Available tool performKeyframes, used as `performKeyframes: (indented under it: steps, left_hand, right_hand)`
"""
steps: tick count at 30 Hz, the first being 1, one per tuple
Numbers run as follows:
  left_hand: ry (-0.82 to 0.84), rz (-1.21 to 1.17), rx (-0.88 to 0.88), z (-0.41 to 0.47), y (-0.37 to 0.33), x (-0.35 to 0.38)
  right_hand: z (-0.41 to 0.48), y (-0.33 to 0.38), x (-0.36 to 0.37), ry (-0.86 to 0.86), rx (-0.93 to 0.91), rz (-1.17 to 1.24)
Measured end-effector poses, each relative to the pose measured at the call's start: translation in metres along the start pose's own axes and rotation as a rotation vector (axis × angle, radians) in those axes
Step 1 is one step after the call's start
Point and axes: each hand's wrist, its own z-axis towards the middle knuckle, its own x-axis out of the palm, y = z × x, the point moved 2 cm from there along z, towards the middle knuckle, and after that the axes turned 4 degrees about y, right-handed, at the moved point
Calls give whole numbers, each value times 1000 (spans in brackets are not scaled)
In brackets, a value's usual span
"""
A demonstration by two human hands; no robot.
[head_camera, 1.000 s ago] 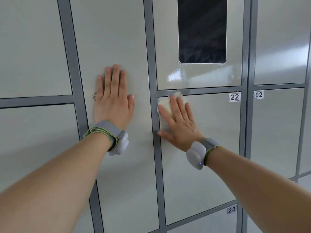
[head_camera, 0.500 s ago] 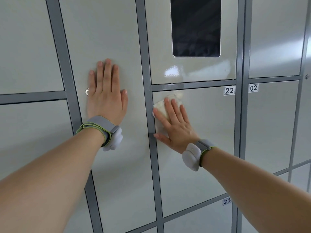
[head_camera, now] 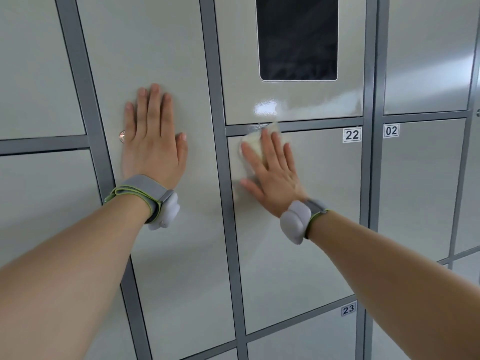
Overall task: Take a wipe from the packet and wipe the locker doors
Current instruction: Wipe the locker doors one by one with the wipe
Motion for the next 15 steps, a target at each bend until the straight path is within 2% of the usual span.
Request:
performKeyframes:
  steps: [4,11,15]
  left_hand:
    - [-10,-9,0,-1,-1,-1]
    - [-28,-11,-9,-1,0,-1]
    - [-31,-18,-7,-1,-1,-1]
  right_hand:
    - [6,-5,-1,-33,149,89]
    - [-28,1,22,-7,11,23]
    - [-9,-20,3,17,205,87]
